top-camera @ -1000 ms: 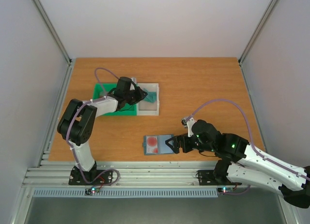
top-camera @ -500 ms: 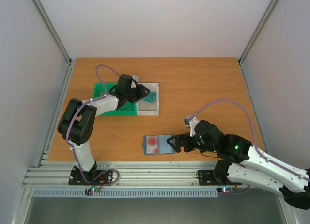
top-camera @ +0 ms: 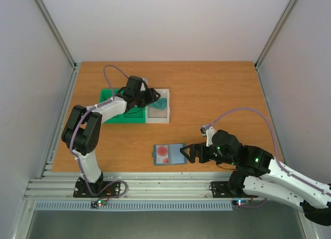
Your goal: Take the credit cards out of the card holder
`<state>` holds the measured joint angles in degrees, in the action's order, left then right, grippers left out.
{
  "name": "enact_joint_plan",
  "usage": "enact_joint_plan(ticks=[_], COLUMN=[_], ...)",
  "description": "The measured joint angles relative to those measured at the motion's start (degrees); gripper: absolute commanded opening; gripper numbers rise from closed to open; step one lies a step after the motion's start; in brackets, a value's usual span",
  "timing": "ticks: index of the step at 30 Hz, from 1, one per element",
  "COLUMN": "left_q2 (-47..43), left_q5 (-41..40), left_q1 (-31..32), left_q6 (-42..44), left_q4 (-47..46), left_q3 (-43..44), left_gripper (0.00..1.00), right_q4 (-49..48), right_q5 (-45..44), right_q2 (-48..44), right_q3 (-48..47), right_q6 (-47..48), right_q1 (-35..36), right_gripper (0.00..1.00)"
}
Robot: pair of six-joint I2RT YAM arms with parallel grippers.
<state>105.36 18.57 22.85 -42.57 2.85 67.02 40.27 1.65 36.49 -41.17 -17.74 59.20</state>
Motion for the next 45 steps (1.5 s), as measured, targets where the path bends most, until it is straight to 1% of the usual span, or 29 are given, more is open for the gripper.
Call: enact_joint_plan(ticks=[9,14,19,23,26,30,31,40,45], left_q2=[-0.1,-0.8,-1.8,-1.9,-1.9,-1.9,-1.9,-1.8,-1.8], left_q5=[-1.7,-3.2,-4.4,-5.3,-5.9,-6.4,-6.5,-7.8,-8.1], left_q1=[0.1,0.4,0.8,0.9,0.9,0.9,0.9,0.9,0.9], left_q6=[1.9,3.0,3.6,4.3,4.7,5.2,4.9,4.8,4.4], left_q4=[6.1,10.0,13.7,16.8,18.4,19.7,20.1,22.5,22.6], left_q3=[3.2,4.6,5.5,7.1,8.1,8.5,8.6,8.6,8.6], left_gripper=[0.68,0.69,0.67,0.56,0.45,0.33,0.28,0.01,0.01], right_q4=[0.0,0.0,-0.4,-0.4,-0.4,-0.4,-0.4,-0.4,-0.4], right_q5=[0.0,0.1,0.3,0.3,0.2,0.3,0.3,0.3,0.2], right_q2=[-0.7,-0.4,-0.5,-0.5,-0.4,0.0,0.0,0.0,-1.0], right_q3=[0.6,1.1,1.3,1.3,1.3,1.3,1.3,1.3,1.4], right_q6=[-1.3,-1.9,-2.2,-2.4,-2.4,-2.4,-2.4,-2.4,-2.4], right_q1=[0.0,0.0,0.0,0.0,0.0,0.0,0.0,0.0,0.0], right_gripper=[0.98,0.98,0.98,0.99,0.99,0.99,0.98,0.99,0.98])
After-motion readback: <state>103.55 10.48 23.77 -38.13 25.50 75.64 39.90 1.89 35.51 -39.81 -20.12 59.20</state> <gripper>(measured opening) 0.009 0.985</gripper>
